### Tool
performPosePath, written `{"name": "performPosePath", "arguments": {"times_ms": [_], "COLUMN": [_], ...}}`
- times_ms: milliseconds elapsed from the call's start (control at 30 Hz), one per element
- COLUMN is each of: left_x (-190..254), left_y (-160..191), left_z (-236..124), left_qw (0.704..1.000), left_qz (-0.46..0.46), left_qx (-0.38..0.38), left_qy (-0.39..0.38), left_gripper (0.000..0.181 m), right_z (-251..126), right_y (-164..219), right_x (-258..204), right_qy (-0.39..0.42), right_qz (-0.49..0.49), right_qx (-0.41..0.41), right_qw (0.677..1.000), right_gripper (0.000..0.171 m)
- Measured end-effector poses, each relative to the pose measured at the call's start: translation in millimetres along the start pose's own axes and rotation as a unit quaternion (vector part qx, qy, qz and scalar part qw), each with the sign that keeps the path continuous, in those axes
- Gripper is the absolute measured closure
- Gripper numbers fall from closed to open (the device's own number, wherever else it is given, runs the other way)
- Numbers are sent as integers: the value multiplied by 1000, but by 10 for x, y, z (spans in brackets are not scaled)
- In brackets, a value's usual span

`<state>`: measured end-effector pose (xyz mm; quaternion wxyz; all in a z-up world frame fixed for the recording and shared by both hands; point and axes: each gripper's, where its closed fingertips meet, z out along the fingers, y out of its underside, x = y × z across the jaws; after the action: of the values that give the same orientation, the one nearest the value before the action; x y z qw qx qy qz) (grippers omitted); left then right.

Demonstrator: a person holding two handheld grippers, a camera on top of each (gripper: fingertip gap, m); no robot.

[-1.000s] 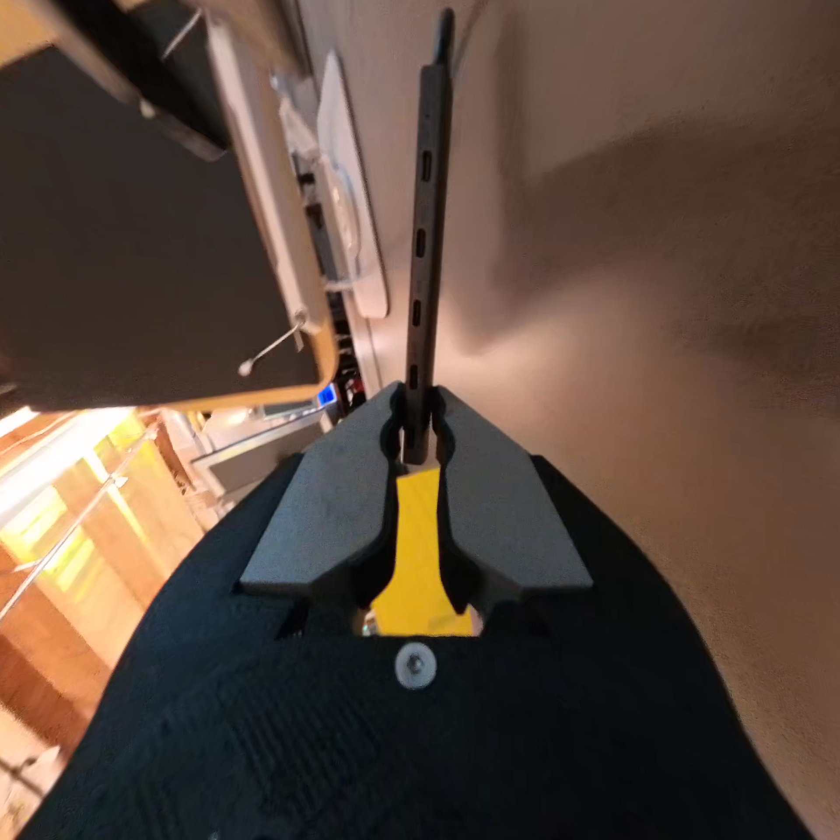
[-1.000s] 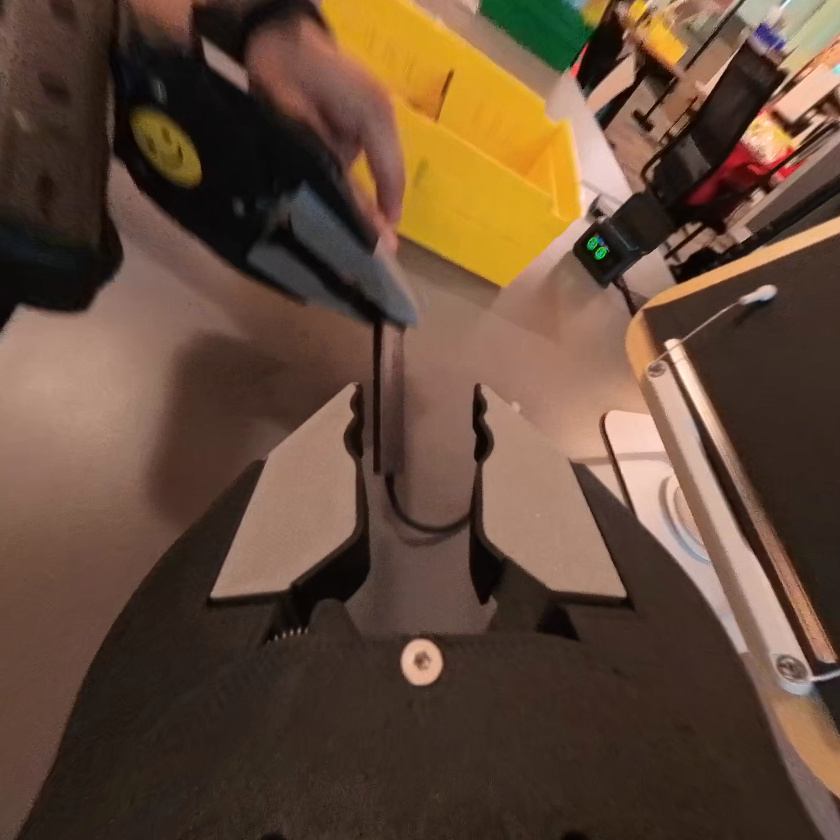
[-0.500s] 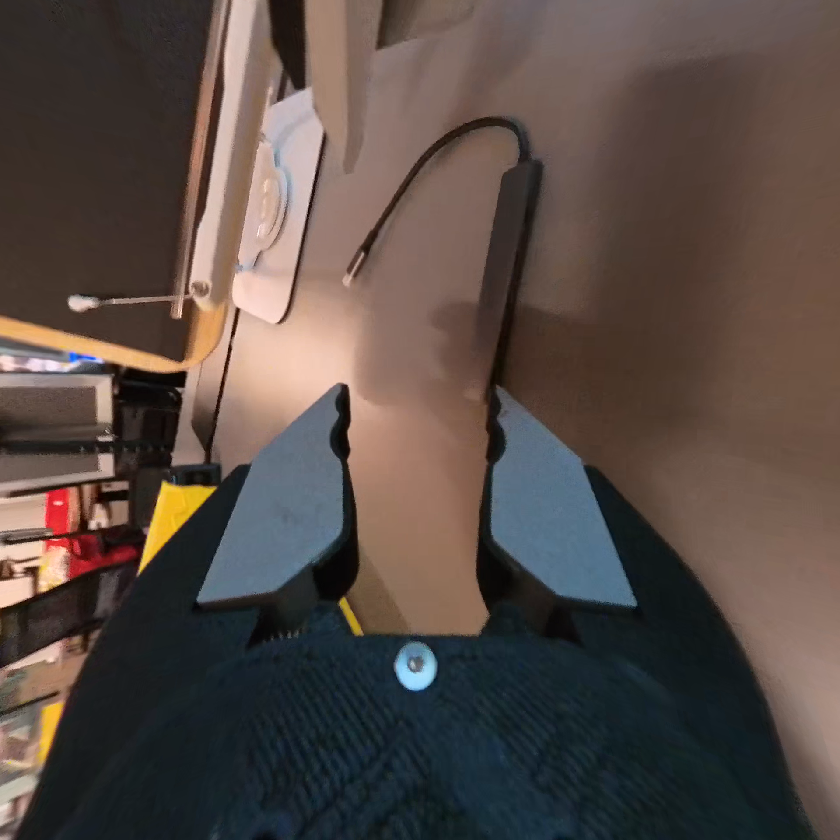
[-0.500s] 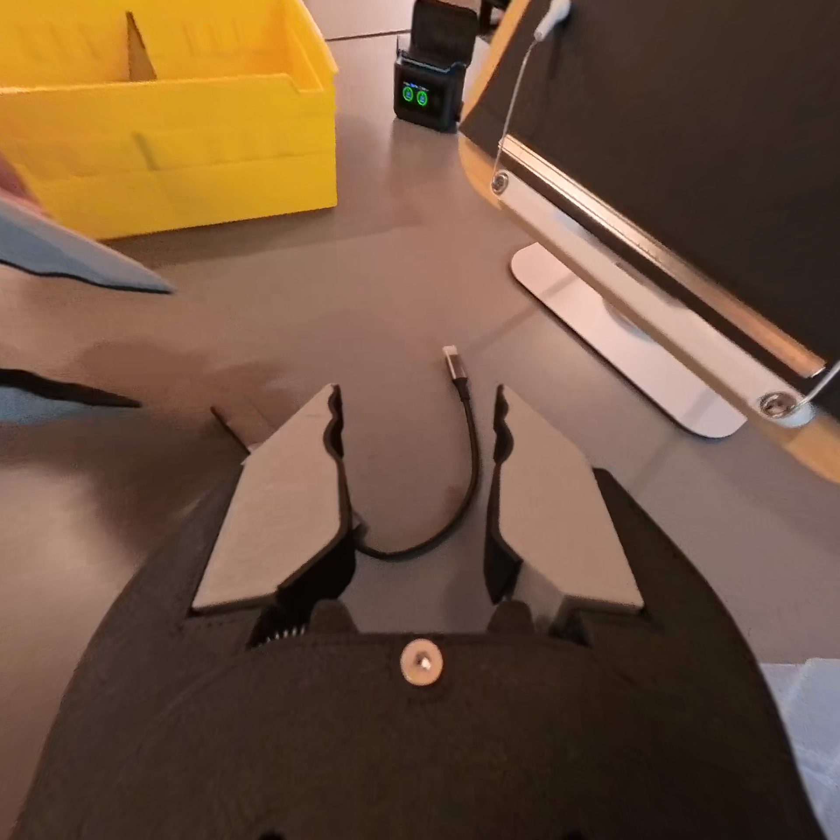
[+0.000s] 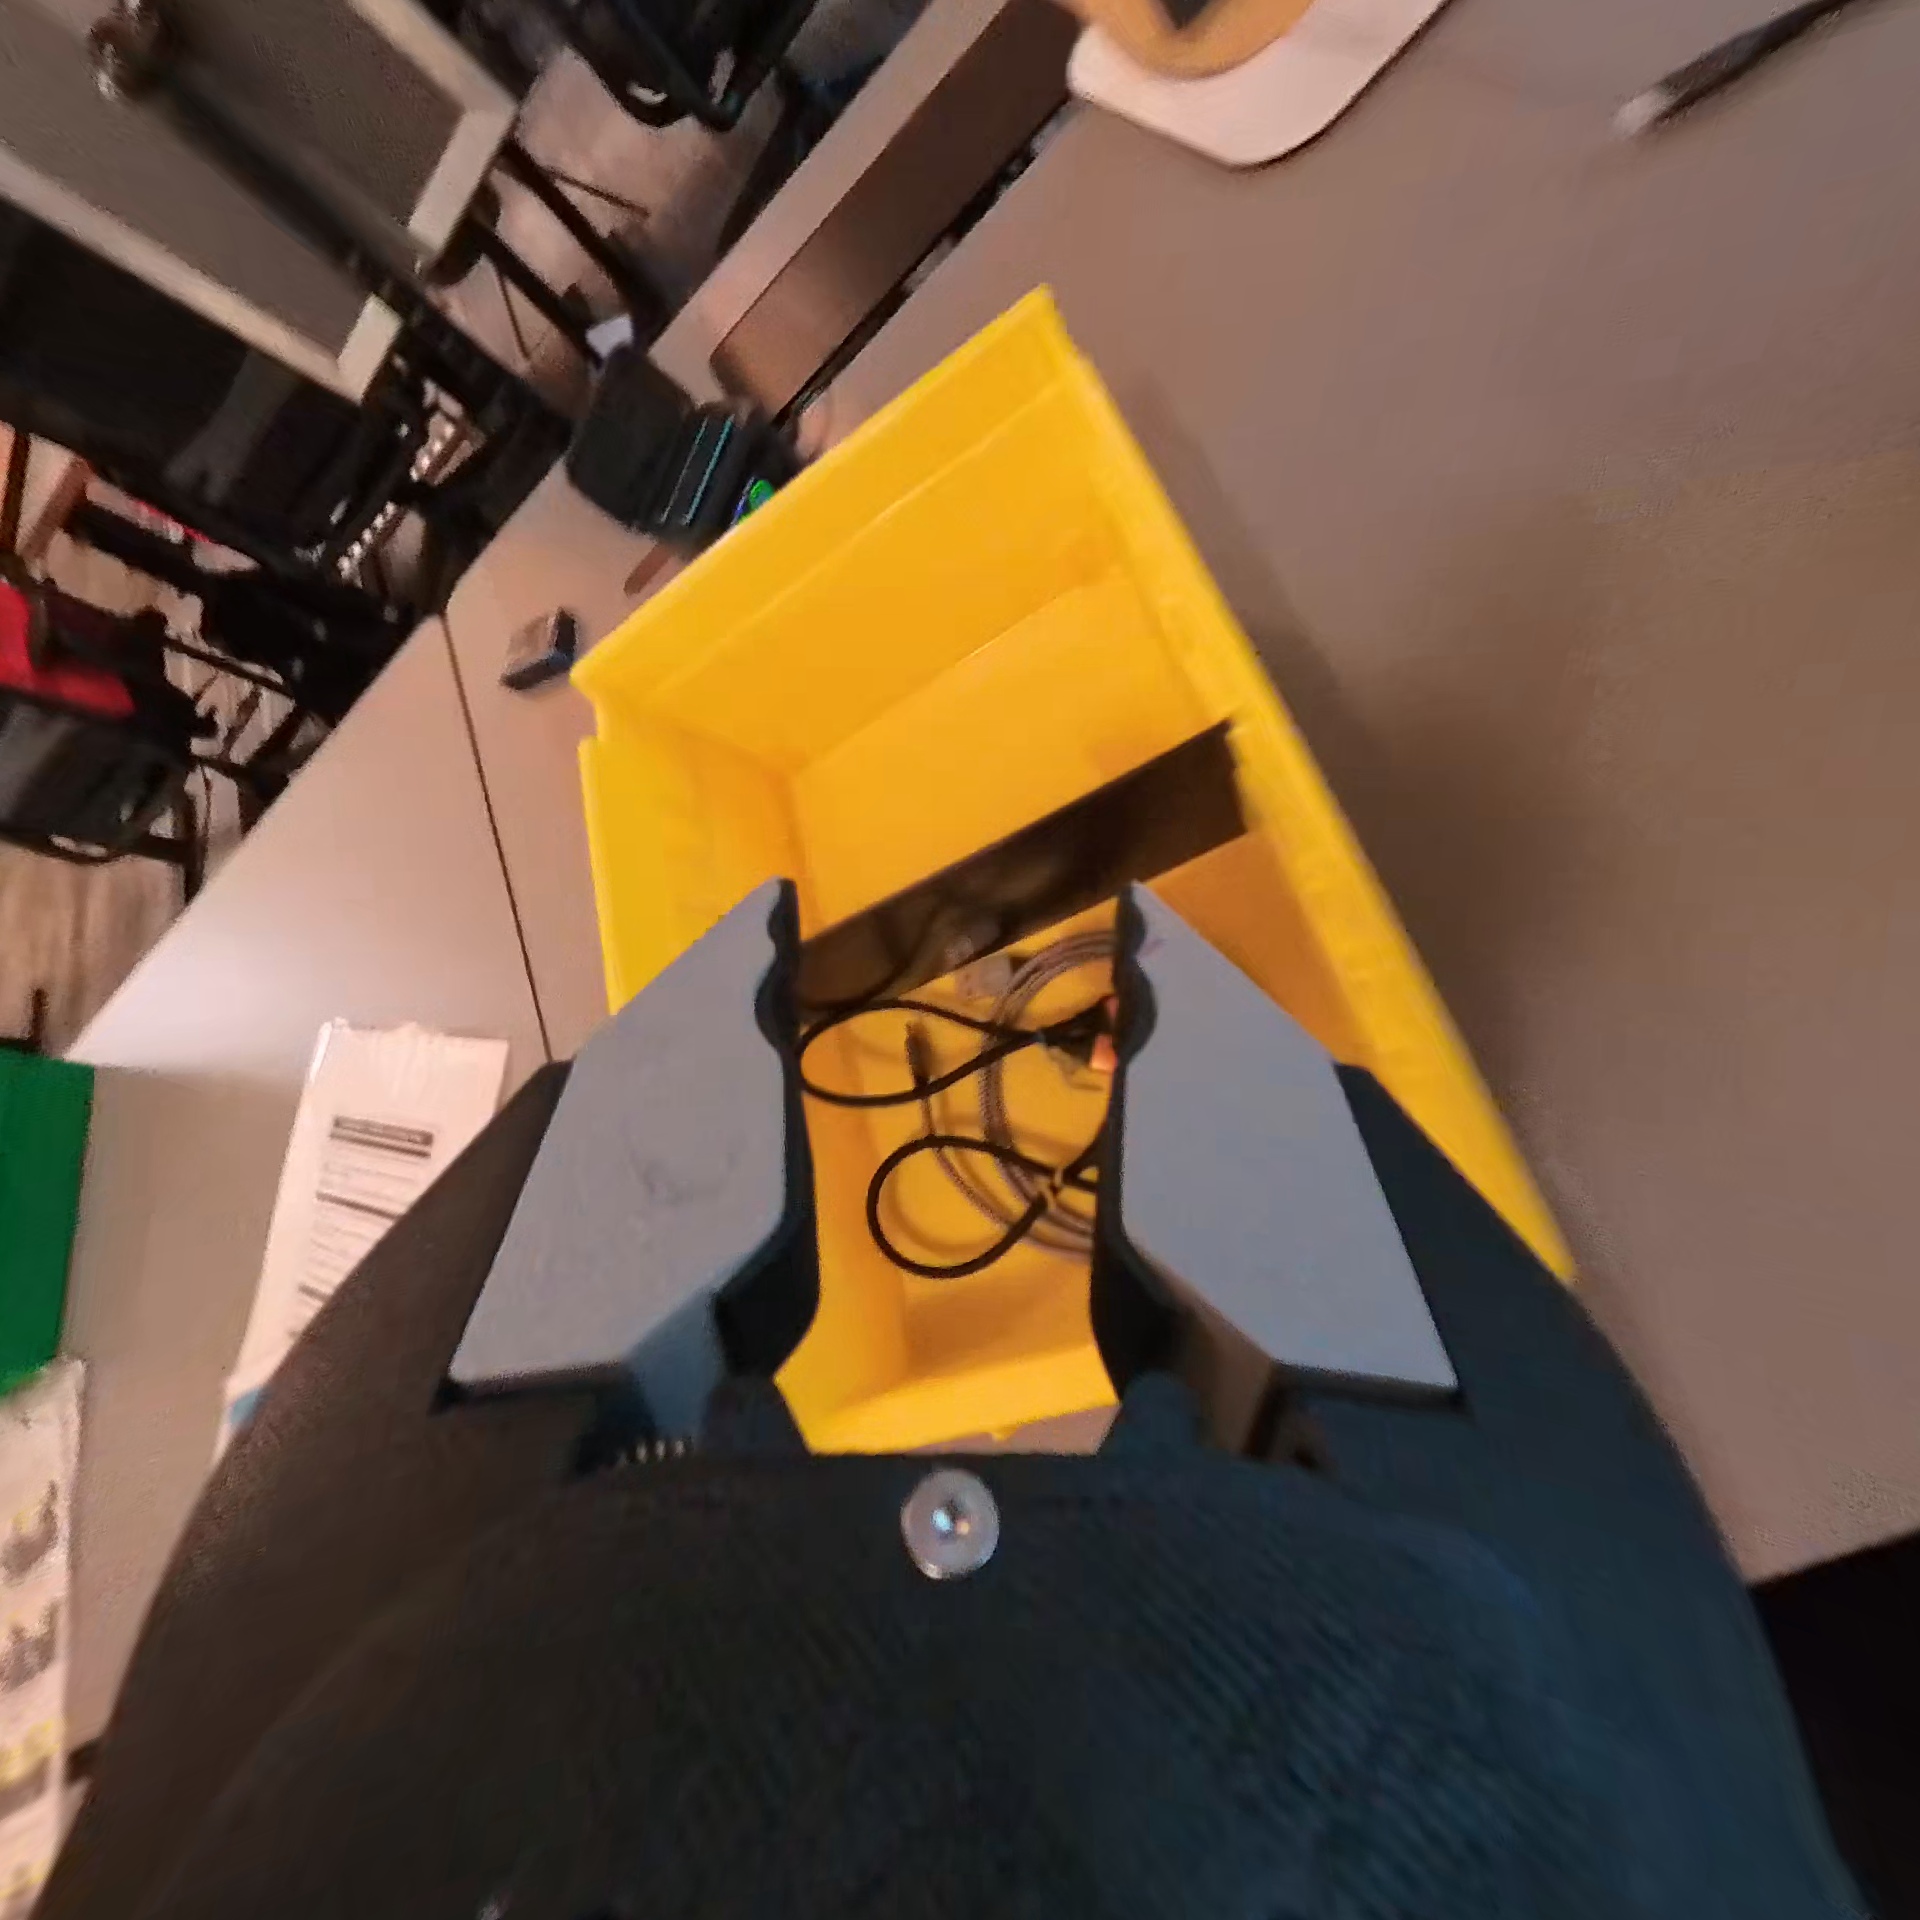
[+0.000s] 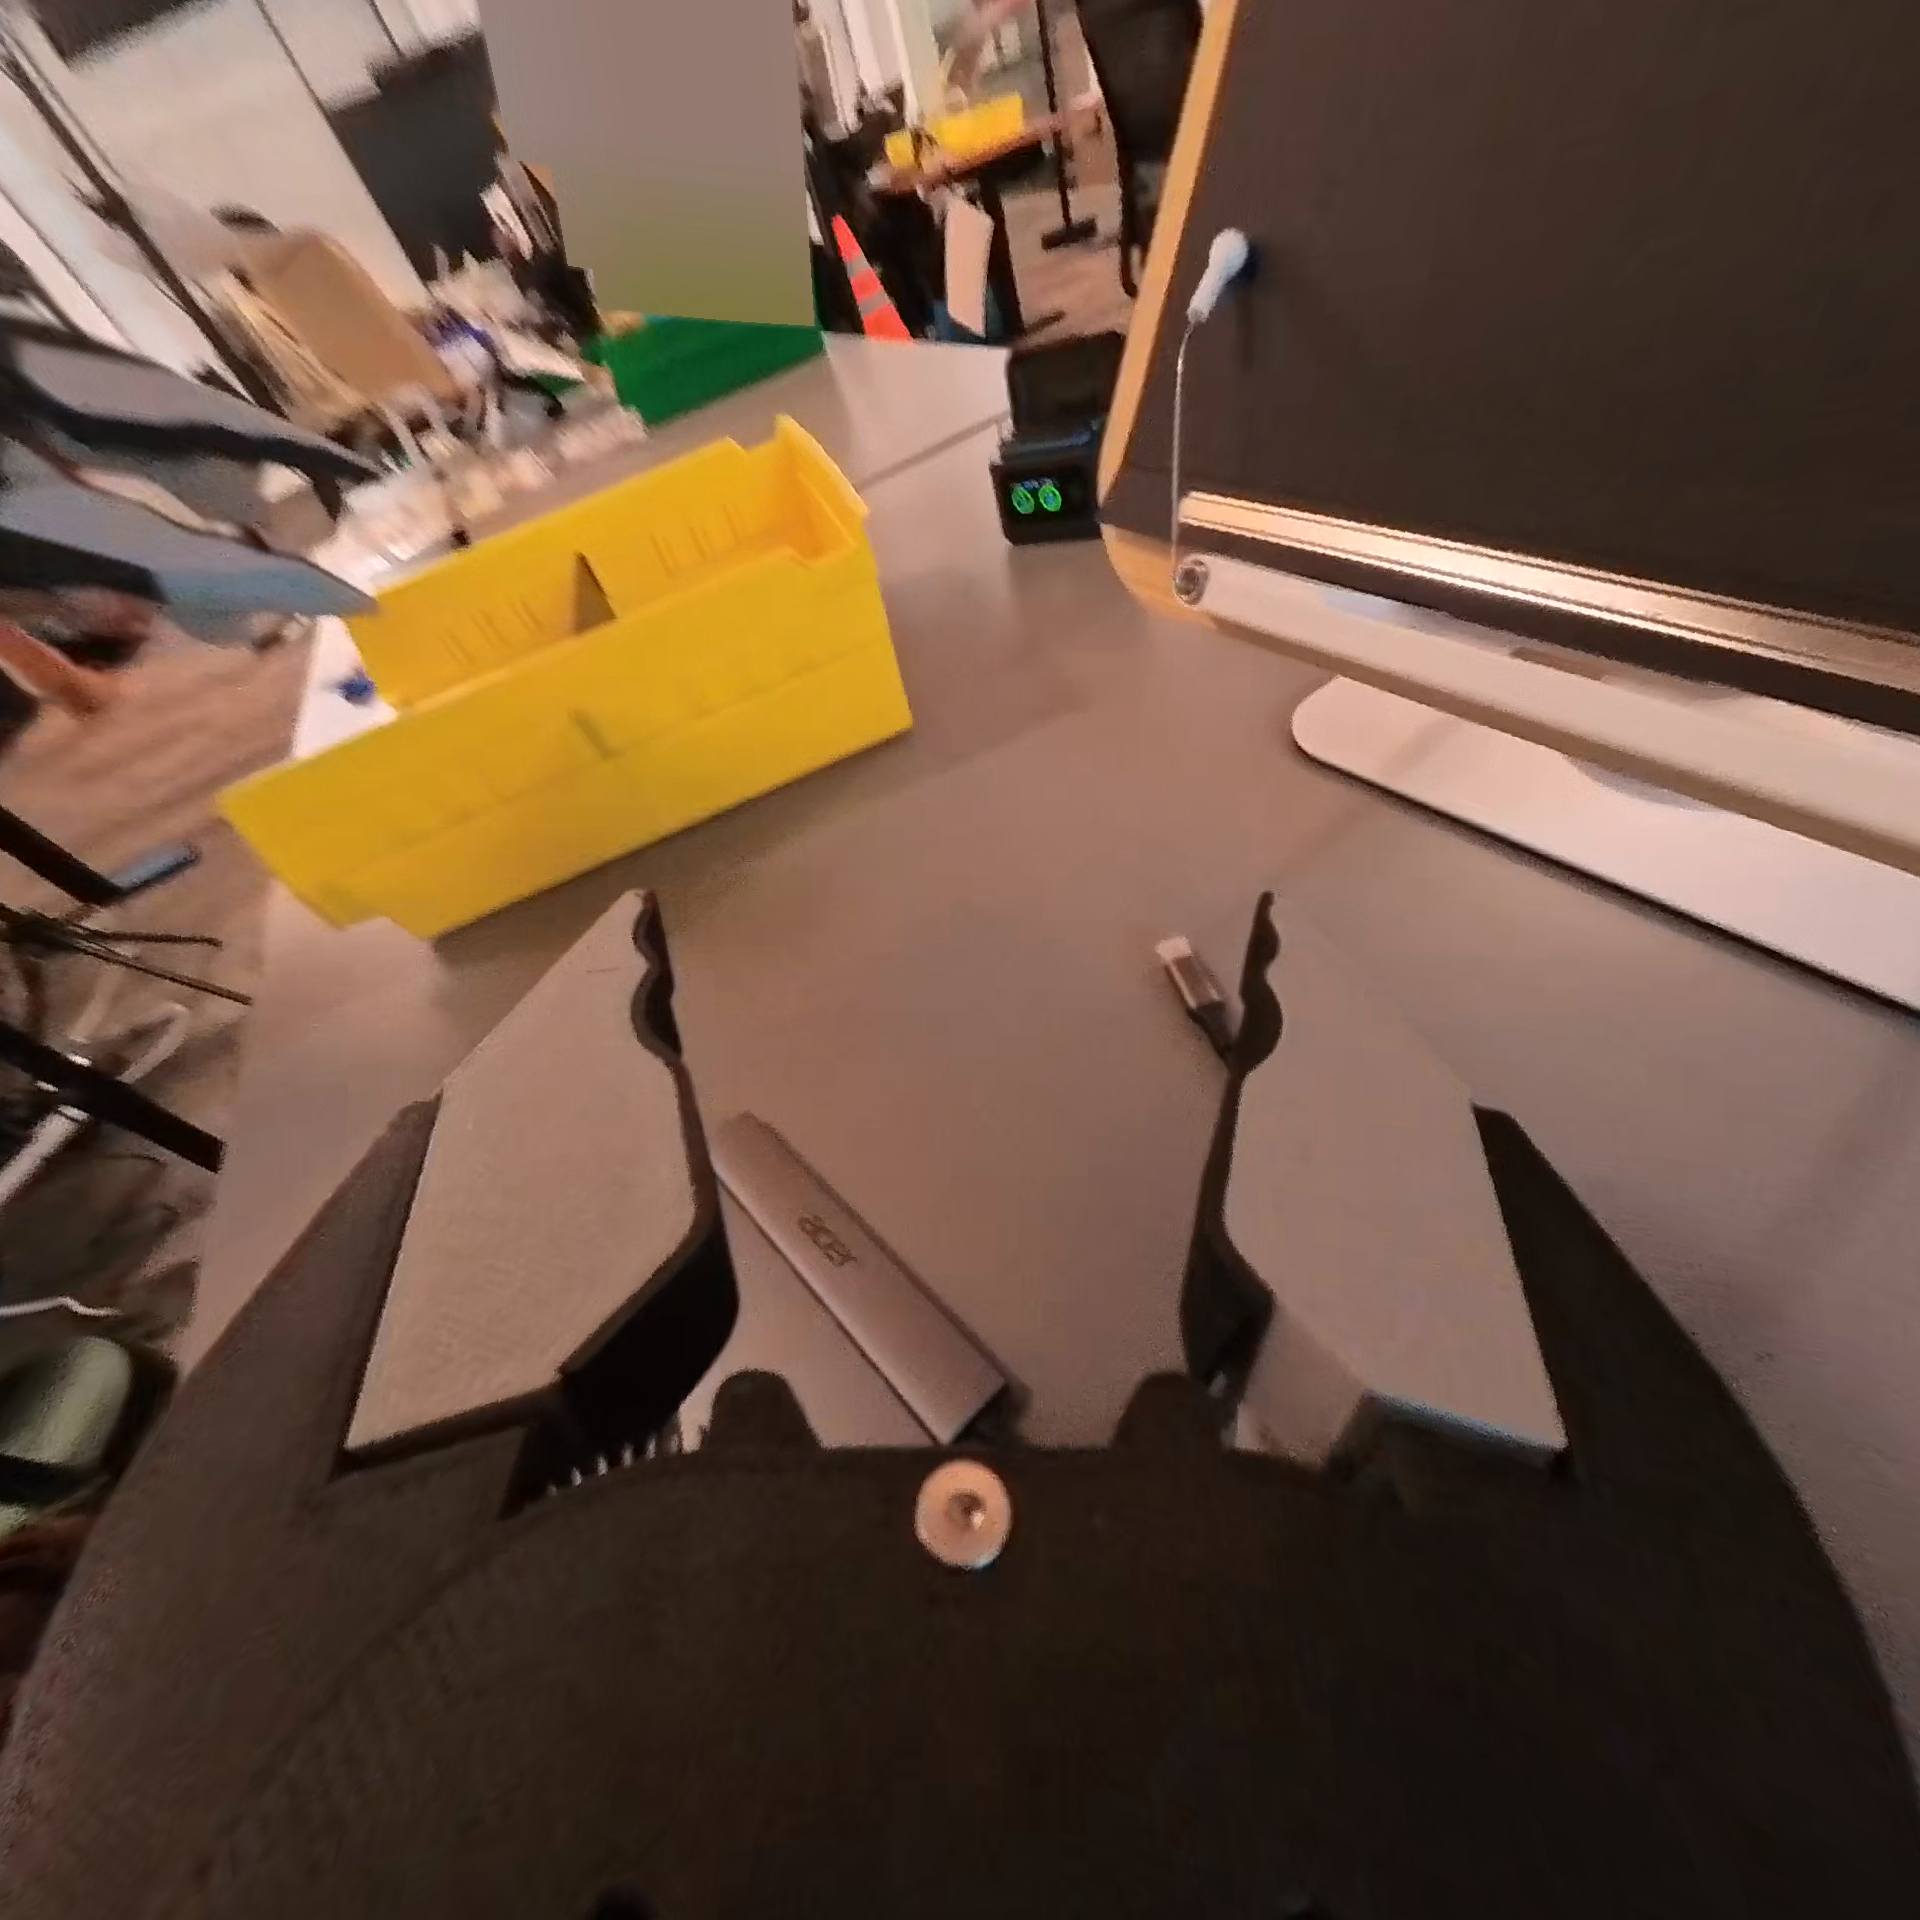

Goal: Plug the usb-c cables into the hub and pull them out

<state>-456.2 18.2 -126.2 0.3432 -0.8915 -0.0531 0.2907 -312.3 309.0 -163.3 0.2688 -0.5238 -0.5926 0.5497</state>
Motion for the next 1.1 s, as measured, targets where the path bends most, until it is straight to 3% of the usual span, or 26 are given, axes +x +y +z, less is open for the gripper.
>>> {"name": "performPosePath", "arguments": {"times_ms": [100, 200, 400, 467, 633, 800, 967, 1100], "left_x": [-126, -73, 98, 91, 160, 32, -363, -627], "left_y": [267, 591, 993, 1109, 1099, 924, 655, 220], "left_z": [139, 398, 838, 950, 929, 739, 337, -91], "left_qw": [1000, 997, 965, 950, 929, 943, 966, 982], "left_qz": [-16, 54, 162, 219, 247, 248, 203, 159], "left_qx": [6, -22, -78, -105, -151, -152, -146, -101], "left_qy": [14, 57, 192, 198, 231, 159, 70, 15], "left_gripper": [123, 123, 129, 133, 162, 179, 180, 180], "right_z": [3, 5, -39, -44, -9, -17, -26, 9], "right_y": [-50, -84, -140, -153, -127, -206, -247, -200], "right_x": [-107, -183, -86, -86, -98, -313, -490, -504], "right_qy": [-59, -101, -50, -48, -39, -58, -72, -71], "right_qz": [52, 84, 27, 20, 6, -2, -22, -36], "right_qx": [35, 48, 73, 77, 72, 86, 95, 85], "right_qw": [996, 990, 996, 996, 997, 995, 993, 993], "right_gripper": [59, 64, 69, 70, 70, 75, 78, 79]}}
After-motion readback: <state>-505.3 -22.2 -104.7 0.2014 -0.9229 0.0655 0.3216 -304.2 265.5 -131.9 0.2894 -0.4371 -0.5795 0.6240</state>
